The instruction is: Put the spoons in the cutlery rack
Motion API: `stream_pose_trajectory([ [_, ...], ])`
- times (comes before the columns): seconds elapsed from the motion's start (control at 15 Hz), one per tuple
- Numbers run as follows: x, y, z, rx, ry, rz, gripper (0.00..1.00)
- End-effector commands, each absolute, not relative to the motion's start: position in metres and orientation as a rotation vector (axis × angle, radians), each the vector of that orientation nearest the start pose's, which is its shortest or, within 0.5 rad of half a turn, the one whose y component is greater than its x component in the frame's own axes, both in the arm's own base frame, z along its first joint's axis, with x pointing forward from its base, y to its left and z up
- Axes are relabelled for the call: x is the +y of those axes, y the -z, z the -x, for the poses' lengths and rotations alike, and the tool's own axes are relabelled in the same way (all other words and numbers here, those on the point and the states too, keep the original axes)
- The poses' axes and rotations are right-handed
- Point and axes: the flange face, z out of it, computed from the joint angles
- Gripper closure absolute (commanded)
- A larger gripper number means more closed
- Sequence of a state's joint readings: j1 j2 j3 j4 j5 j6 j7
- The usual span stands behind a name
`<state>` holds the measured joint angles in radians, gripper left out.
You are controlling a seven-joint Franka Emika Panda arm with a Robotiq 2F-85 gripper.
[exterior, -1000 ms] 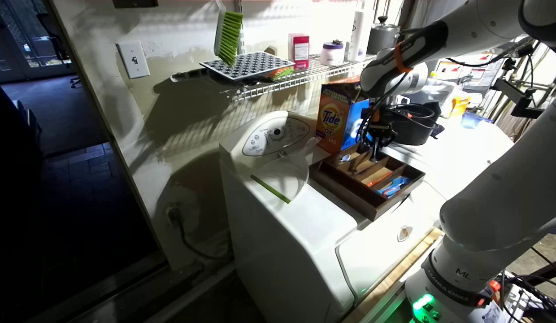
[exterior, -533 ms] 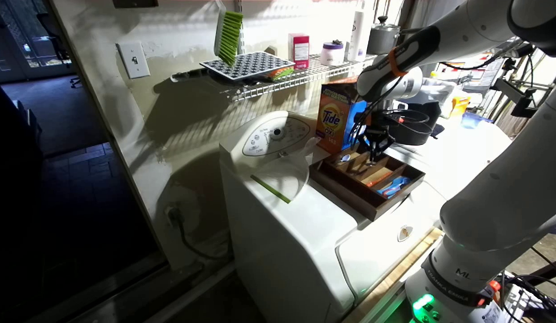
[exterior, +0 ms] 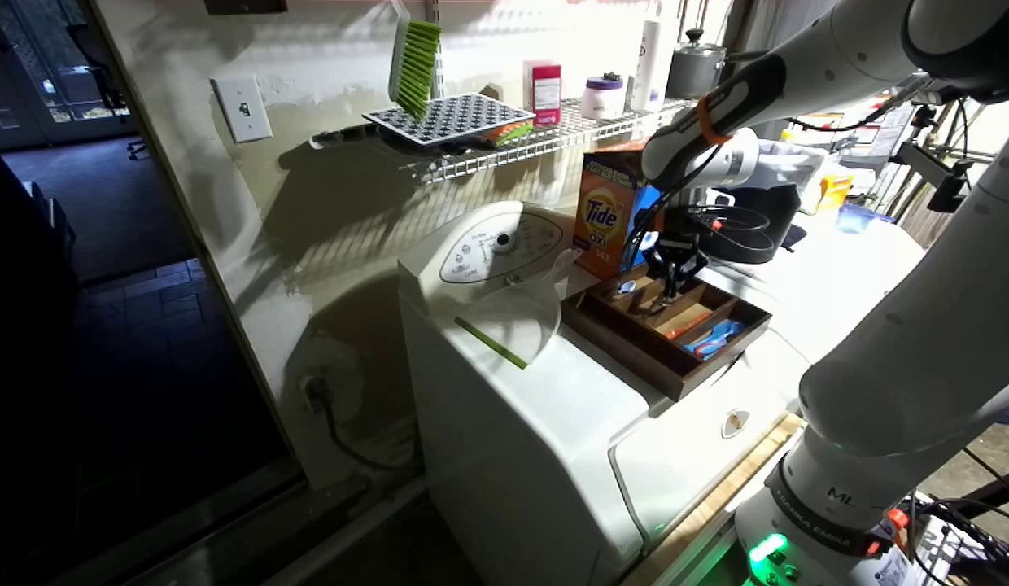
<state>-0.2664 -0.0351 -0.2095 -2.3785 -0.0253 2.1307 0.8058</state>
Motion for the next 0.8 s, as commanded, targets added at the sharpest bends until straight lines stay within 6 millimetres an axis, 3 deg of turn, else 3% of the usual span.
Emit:
stream_pose_trajectory([
  [0.0, -0.211, -0.316, -0.426, 1.891, -0.297, 2.531, 0.98],
  [0.73, -0.209, -0.304, -0.438, 1.881, -0.296, 2.51, 0.98],
])
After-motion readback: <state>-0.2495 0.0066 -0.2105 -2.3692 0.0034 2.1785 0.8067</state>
